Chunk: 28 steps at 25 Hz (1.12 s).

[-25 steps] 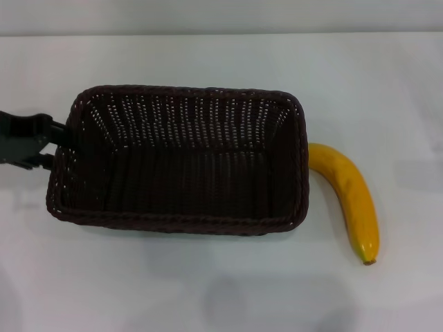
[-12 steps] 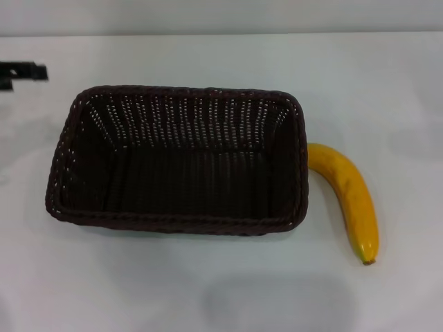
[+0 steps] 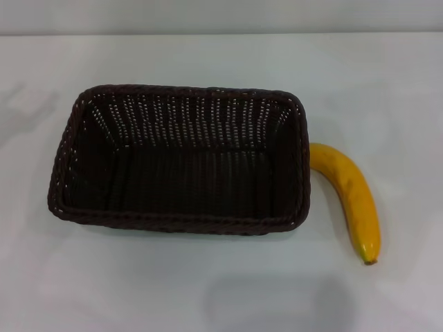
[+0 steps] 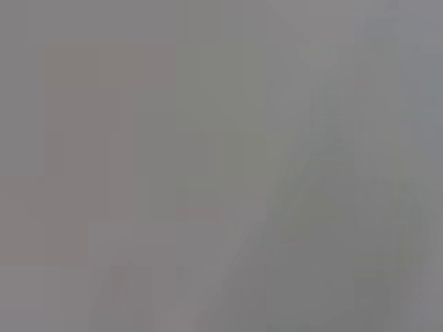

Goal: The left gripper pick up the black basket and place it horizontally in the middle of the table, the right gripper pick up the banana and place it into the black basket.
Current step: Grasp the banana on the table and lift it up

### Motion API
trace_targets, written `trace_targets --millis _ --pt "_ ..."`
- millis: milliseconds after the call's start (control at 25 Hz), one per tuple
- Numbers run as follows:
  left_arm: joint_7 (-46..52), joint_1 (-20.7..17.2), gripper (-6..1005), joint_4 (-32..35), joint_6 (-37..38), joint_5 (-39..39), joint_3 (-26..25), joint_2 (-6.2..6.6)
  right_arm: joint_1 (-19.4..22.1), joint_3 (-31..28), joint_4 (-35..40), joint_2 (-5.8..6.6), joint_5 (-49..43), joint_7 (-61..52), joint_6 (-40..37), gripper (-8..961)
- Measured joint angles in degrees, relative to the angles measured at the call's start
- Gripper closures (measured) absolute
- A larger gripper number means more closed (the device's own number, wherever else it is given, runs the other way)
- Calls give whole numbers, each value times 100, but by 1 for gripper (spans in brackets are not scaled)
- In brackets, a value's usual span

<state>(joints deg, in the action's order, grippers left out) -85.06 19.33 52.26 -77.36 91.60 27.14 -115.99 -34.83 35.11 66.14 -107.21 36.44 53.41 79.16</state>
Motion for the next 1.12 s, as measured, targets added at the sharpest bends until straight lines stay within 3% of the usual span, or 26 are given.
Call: trace_targets --millis 120,240,480,520,560,600,720,880,1120 --pt "-942 -36 104 -520 -10 480 -6 -43 -342 19 1 -20 -531 -386 715 111" --pt "-1592 -65 104 -876 -7 617 -109 -85 -651 206 82 -144 -914 -721 1302 111" --pt "-2311 -119 105 -1336 -32 951 -183 -144 -830 1334 282 -372 -1112 -1523 1851 112" --pt "-2354 -121 105 -1359 -48 958 -183 -145 -830 1509 298 -437 -1125 -1613 1870 112" --pt "-2368 -123 105 -1363 -57 962 -184 -145 -832 1731 344 -588 -1174 -1737 1910 112" --pt "-2371 -125 105 -1364 -57 964 -184 -146 -832 1731 344 -588 -1174 -1737 1910 112" --pt "-2393 -130 105 -1371 -28 971 -185 -147 -826 2145 446 -809 -1313 -1940 1942 112" --pt "-2424 -132 104 -1376 -26 978 -186 -137 -767 2826 455 -828 -1150 -2365 1852 113" --pt "-2461 -132 104 -1386 -16 965 -184 -133 -715 3284 465 -850 -753 -2638 1715 119"
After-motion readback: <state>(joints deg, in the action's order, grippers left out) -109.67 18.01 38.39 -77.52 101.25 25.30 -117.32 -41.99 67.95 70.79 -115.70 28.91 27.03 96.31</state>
